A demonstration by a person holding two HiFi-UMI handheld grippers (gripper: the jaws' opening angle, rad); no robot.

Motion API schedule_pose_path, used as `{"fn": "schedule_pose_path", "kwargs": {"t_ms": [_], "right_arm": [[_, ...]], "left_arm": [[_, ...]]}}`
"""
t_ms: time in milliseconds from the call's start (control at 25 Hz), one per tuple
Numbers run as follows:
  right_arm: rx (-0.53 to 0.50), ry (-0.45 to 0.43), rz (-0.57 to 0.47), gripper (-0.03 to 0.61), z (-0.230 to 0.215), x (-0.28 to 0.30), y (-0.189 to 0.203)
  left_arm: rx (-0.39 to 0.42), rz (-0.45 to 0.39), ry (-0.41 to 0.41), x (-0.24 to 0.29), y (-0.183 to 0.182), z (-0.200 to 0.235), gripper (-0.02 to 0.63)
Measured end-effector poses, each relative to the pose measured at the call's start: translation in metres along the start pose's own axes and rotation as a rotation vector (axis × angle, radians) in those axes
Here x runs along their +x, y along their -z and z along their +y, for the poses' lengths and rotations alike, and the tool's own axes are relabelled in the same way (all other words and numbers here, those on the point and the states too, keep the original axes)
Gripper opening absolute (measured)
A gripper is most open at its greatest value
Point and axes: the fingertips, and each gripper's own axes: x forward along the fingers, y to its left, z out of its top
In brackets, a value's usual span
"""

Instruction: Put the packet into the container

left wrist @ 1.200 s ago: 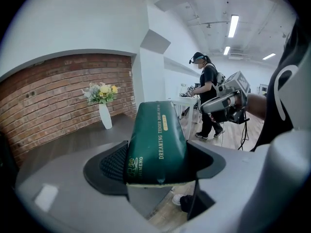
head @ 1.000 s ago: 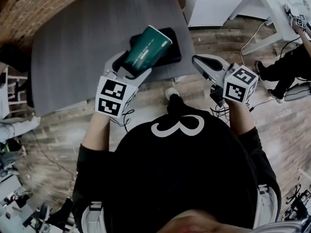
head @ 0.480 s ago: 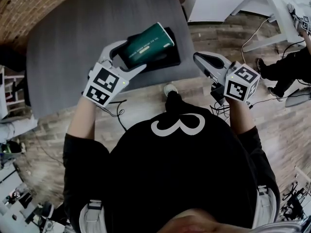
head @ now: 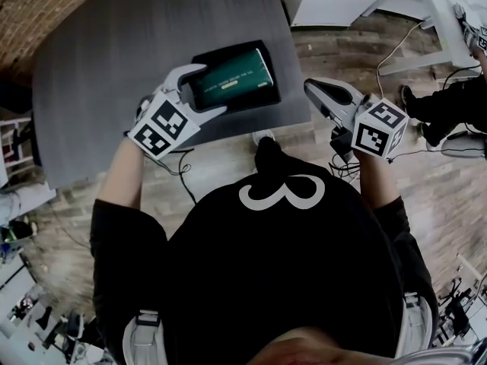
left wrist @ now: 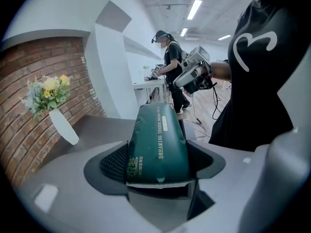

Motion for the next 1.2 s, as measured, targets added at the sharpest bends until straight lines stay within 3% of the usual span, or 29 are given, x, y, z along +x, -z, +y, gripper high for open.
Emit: {"fn": "schedule_pose_path", "kwargs": {"t_ms": [360, 840, 1080, 1200], "right_arm": [[0.007, 0.009, 0.026, 0.002, -0.016, 0.009, -0.001], [0.029, 0.01, 0.042, 0.002, -0.034, 0.007, 0.0], [0.036, 0.002, 0.042, 0.002, -0.041, 0.001, -0.001], [0.034, -0.001, 0.029, 0.002, -0.039, 0.002, -0.001]], "left_arm": [[0.017, 0.048, 0.093, 0.025, 0.017, -0.008, 0.397], [0.022, 0.079, 0.059, 0.051, 0.026, -0.003, 0.408], [-0.07, -0.029, 0.066, 0.043, 0.003, 0.001, 0.437], [-0.135, -0.07, -0.008, 0.031, -0.002, 0.01, 0.408]]}}
